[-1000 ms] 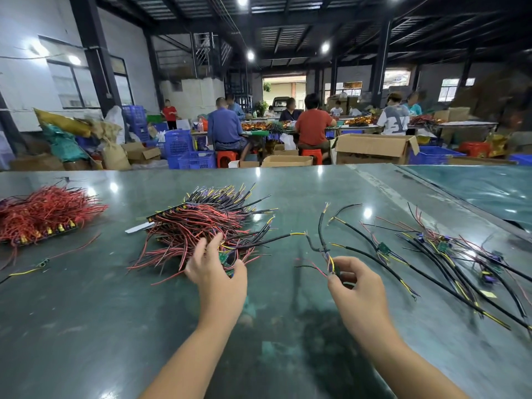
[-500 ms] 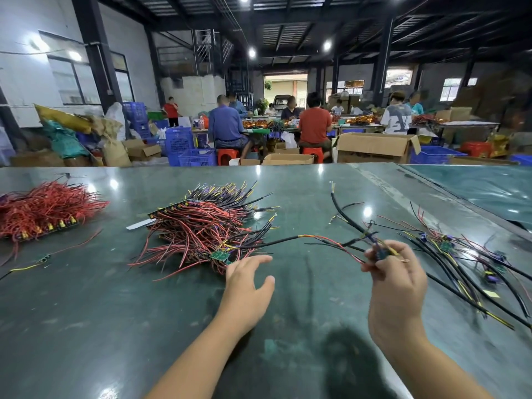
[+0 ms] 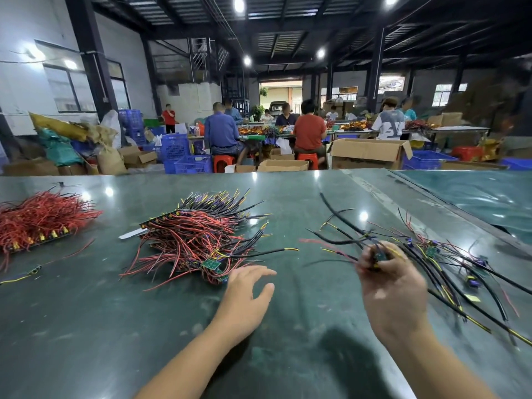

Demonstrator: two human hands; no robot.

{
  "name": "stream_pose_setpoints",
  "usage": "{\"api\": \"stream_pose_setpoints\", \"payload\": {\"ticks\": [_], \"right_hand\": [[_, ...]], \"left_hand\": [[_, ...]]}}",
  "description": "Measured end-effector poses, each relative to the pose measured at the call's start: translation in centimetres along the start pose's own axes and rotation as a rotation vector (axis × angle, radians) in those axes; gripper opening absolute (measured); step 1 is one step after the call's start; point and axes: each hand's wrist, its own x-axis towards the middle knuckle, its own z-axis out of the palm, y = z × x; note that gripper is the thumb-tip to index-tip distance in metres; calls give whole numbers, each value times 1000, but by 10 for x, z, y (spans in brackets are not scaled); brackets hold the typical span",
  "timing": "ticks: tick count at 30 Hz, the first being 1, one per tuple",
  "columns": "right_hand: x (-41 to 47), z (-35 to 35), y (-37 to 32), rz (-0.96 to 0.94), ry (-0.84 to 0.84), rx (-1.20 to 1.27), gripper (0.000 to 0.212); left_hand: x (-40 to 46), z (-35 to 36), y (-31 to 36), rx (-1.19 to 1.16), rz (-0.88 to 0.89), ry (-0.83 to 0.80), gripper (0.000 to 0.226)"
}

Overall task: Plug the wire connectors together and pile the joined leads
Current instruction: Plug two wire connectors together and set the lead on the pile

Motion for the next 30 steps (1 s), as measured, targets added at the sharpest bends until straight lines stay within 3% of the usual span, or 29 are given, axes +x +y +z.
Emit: {"api": "stream_pose_setpoints", "payload": {"ticks": [4,6,9,13,16,19,24,26,30], "right_hand": [[-3,-4,11,204,-136,-96,27],[-5,-5,18,272,-224,-168,29],[-9,-7,25,294,-354,-293,30],[-10,-15,27,220,-486,-745,34],[-9,-16,26,292,-557,-877,34],[-6,-14,28,416,-506,-785,47],[-2,-20,25,544,-471,-608,52],[-5,-18,24,500,-489,-694,48],[-11,-15,29,251,-475,-977,11]], "left_hand": [[6,-3,43,-863,-441,-228,33],[8,-2,51,-1063,-560,-365,47],[3,3,55,-1225,-567,-409,38],[-5,11,41,-1442,-480,-241,27],[-4,10,36,-1368,-409,-157,15],[-5,12,37,-1119,-336,-17,5],[-6,13,41,-981,-239,105,9],[-5,13,42,-994,-235,128,13],[-7,14,44,-963,-202,107,19]]}}
